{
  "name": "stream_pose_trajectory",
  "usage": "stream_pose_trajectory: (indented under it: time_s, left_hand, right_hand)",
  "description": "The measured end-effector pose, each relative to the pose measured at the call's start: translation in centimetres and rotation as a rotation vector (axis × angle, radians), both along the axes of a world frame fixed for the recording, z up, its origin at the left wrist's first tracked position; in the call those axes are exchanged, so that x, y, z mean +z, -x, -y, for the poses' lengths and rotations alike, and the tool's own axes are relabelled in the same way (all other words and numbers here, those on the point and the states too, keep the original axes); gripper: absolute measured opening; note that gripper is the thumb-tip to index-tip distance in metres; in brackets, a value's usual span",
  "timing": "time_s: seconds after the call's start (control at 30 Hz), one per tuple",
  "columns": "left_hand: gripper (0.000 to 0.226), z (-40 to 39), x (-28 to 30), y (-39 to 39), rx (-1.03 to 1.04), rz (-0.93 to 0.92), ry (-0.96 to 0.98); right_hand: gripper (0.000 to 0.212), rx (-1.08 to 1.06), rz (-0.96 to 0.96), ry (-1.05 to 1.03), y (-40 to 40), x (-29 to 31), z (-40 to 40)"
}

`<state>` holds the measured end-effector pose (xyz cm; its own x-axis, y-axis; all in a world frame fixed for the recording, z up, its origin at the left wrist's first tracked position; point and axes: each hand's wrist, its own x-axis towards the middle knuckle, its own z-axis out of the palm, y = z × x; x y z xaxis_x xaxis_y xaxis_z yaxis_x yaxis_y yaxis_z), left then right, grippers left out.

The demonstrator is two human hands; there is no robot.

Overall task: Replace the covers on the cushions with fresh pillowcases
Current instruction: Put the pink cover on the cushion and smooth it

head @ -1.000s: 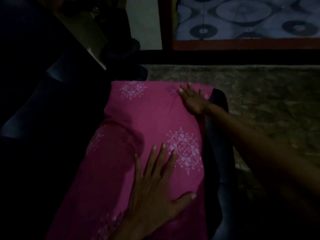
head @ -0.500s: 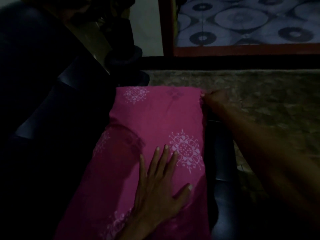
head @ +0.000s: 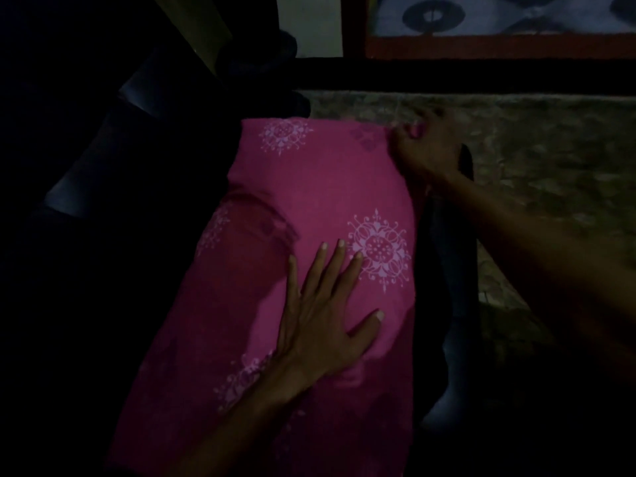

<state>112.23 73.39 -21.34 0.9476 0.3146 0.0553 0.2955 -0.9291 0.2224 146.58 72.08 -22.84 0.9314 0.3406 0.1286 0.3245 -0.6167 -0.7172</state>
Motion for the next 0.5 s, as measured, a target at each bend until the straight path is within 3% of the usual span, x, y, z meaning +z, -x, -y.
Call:
stream_pose_trajectory:
  time_s: [0.07, 0.13, 0.3, 0.37, 0.5]
  left_hand:
    - [0.083, 0.0, -0.1, 0.0, 0.001, -0.006, -0.009]
    - [0.083, 0.1, -0.3, 0.0, -0.001, 0.002, -0.020]
    - [0.082, 0.1, -0.4, 0.1, -0.008, 0.023, -0.033]
    - [0.081, 0.0, -0.5, 0.0, -0.014, 0.043, -0.037]
    - [0.080, -0.2, -0.8, -0.1, -0.038, 0.077, -0.043]
  right_hand:
    - [0.072, 0.268, -0.012, 0.148, 1.6, 0.0, -0.7]
    - [0.073, 0.373, -0.056, 0.226, 2.0, -0.9, -1.0]
    - [0.100, 0.225, -0.197, 0.289, -0.6, -1.0, -0.6]
    - [0.090, 0.216, -0.143, 0.237, 2.2, 0.3, 0.3]
    - [0.078, 0.401, -0.073, 0.204, 13.0, -0.1, 3.8]
